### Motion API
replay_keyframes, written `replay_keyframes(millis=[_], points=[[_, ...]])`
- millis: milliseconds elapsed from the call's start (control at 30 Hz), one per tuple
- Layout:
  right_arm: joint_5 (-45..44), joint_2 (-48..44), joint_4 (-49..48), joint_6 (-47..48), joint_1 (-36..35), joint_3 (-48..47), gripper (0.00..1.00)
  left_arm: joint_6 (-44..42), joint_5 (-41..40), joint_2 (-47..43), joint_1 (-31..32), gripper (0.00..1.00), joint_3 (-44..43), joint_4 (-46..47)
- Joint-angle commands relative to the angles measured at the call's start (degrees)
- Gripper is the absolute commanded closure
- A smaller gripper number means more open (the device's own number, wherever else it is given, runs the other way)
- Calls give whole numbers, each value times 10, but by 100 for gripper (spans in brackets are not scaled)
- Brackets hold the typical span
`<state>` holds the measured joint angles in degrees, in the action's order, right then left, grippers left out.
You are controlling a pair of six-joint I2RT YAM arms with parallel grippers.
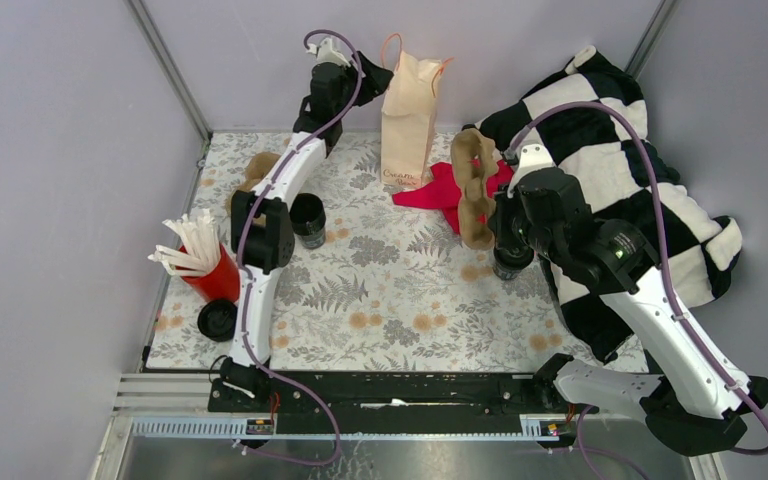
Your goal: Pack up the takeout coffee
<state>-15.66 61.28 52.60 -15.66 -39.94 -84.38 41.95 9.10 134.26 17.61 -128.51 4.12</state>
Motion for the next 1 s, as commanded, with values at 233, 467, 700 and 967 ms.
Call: replay_keyframes(millis=[233, 467, 700, 967], points=[[-31, 22, 4, 14, 4, -14, 100, 19, -30, 38, 9, 66, -54, 204], [-29, 31, -1, 18, 4, -22, 100, 29, -25, 3, 9, 100, -36, 198], [-7, 40, -22, 25, 4, -40, 100, 93, 19, -140, 4, 100, 123, 170], [71, 73, -7, 42, 4, -126, 100, 214, 61, -333, 1, 100, 366, 185]])
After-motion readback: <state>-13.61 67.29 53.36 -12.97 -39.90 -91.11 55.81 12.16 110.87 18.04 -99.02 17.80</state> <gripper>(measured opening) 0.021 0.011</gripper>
